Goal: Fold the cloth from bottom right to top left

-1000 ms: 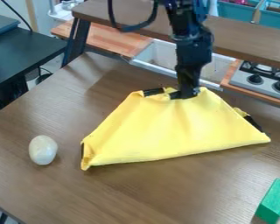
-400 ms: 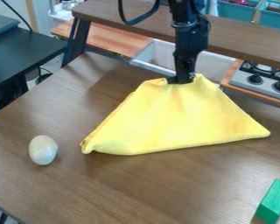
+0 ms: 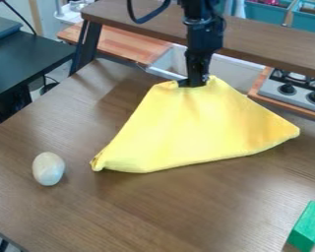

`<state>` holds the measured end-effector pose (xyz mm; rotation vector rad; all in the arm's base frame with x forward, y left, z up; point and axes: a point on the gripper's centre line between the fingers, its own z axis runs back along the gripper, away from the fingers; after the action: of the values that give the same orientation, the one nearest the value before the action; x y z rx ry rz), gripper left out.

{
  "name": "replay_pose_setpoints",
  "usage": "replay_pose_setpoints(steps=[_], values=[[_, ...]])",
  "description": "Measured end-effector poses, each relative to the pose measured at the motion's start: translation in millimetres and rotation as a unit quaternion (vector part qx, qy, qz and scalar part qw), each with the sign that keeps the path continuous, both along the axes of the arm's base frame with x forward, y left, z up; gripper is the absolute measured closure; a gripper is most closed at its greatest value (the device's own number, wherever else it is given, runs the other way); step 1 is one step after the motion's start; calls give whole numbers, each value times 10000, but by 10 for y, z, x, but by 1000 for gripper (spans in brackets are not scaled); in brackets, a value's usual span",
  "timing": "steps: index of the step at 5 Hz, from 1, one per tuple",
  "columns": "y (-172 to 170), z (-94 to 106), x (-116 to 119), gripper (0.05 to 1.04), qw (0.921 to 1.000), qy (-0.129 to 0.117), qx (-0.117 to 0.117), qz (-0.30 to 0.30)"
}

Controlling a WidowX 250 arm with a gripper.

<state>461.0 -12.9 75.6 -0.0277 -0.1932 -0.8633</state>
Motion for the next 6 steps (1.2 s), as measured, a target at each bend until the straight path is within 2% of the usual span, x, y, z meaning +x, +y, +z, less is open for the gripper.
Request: replay_pose_setpoints(steps=[1,2,3,4,5,6], values=[[149,-98,-8,1024,9998,110,94,117],[240,-89,24,1024,9997,-9,219,68],[396,-268,-6,1024,9991,-97,395,-121],[501,-242,41,1024,9962,-495,534,-477],[599,-194,98,1024,9933,-773,607,-603],[694,-184,120,1003,9922,-872,668,-581]])
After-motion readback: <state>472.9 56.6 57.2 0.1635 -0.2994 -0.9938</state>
